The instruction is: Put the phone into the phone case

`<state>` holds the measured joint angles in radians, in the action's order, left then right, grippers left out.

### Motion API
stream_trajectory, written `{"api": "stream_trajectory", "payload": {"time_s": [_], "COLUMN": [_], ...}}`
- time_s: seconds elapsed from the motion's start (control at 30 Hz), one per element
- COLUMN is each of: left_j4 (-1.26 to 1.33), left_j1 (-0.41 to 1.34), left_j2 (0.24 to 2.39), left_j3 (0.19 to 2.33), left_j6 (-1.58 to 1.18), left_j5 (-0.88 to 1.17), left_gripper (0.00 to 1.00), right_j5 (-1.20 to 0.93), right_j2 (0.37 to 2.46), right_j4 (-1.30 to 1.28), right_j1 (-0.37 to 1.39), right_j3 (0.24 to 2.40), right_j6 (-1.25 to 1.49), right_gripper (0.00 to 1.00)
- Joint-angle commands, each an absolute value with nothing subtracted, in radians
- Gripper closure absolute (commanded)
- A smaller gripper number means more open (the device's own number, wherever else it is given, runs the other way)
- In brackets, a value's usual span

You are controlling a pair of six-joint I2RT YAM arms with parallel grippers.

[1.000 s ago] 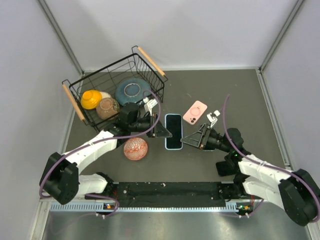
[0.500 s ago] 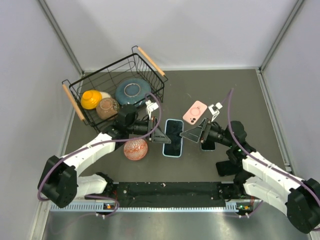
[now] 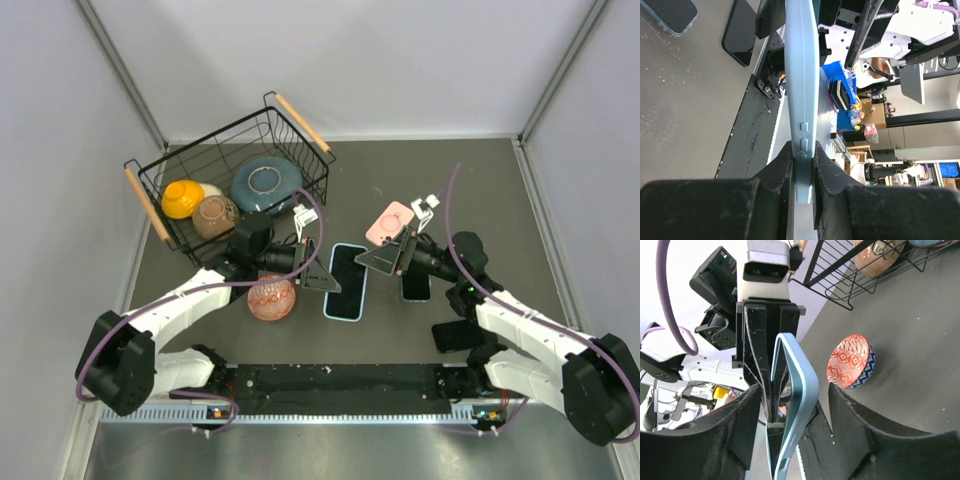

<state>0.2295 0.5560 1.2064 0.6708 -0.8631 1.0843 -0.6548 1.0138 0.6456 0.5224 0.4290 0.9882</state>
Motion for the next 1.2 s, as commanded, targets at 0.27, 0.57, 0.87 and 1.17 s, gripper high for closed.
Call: {"api": "stream_trajectory", "payload": {"time_s": [0.27, 0.57, 0.87, 1.17], "left_j4": [-0.095, -0.103, -0.065, 0.066], "left_j1": [0.557, 0.560, 0.572, 0.574], "left_j2": [1.242, 1.262, 1.266, 1.229], "left_j3": [0.770, 0.805, 0.824, 0.821], "left_j6": [-0.652, -0.652, -0.661, -0.758], "left_j5": [0.916, 0.890, 0.888, 0.887], "left_gripper": [1.00, 1.00, 1.00, 1.00], "right_j5": [-0.660, -0.630, -0.669, -0.686], "right_j2": [1.012, 0.988, 1.015, 1.011], "right_j4": [0.616, 0.443, 0.665, 0.767], "right_j1": [0.500, 0.502, 0.503, 0.545], "right_j3": [0.554, 0.586, 0.463, 0.342], "right_j6": [0.918, 0.865, 1.026, 1.080], "right_gripper": [1.00, 0.75, 0.89, 0.42]}}
